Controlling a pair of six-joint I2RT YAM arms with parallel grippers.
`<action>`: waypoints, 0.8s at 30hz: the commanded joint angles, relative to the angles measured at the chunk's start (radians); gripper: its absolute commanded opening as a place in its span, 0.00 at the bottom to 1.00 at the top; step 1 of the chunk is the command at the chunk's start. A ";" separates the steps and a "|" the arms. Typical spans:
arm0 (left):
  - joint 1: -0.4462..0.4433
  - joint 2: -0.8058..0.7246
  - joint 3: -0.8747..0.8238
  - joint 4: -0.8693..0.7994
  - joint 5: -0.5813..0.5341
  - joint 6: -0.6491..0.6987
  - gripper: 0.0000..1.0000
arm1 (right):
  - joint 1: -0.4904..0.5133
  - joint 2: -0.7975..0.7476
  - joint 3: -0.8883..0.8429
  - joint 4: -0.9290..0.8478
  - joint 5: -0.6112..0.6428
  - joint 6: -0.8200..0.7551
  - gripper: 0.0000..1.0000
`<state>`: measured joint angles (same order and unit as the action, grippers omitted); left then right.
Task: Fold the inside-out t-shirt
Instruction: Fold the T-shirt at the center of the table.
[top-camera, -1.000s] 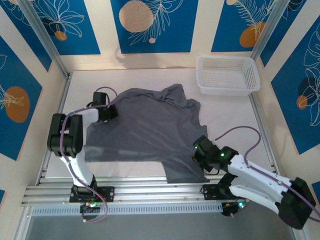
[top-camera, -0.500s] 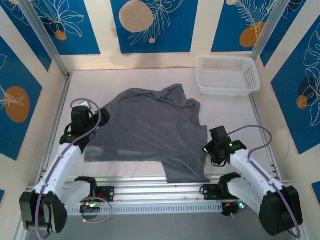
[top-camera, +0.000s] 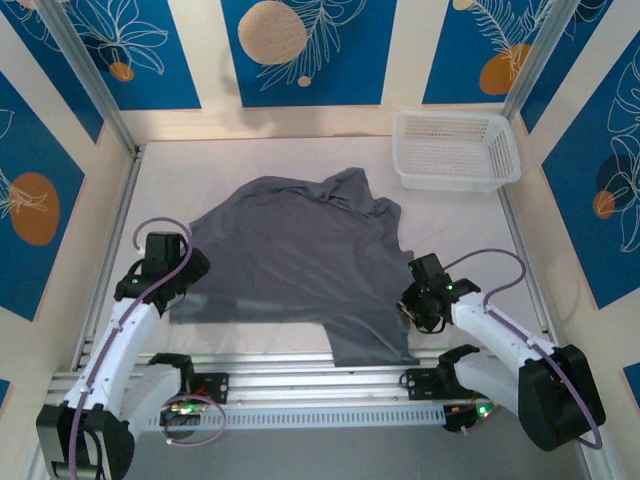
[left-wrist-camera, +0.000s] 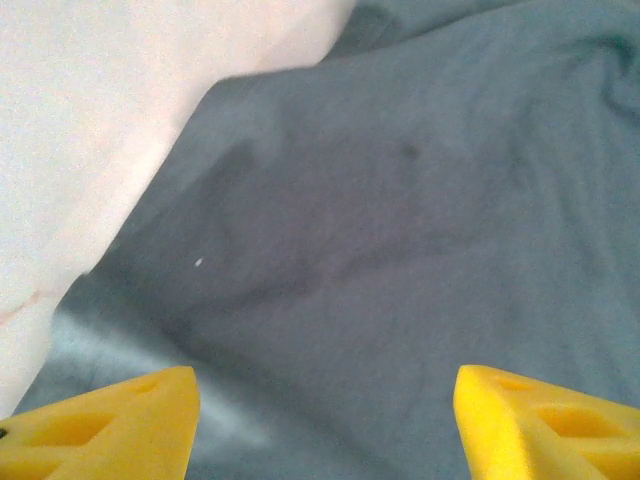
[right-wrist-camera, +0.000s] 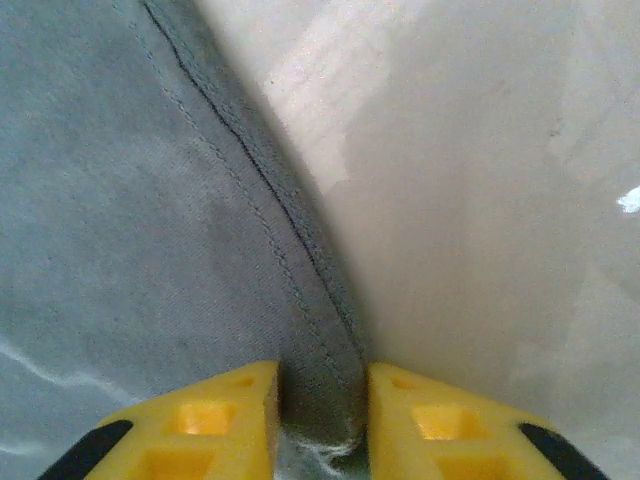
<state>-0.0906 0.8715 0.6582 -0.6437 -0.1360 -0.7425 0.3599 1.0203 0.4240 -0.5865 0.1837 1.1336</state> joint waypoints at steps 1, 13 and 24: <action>-0.006 -0.033 -0.003 -0.123 -0.016 -0.063 0.68 | 0.005 0.030 0.013 0.013 0.010 -0.016 0.12; 0.004 -0.156 -0.062 -0.359 0.037 -0.174 0.65 | -0.167 -0.232 0.169 -0.112 0.062 -0.117 0.00; 0.006 -0.188 -0.247 -0.350 0.119 -0.377 0.50 | -0.195 -0.243 0.136 -0.044 -0.020 -0.155 0.00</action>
<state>-0.0891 0.7067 0.4580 -0.9924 -0.0513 -1.0431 0.1741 0.7933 0.5797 -0.6407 0.1963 1.0115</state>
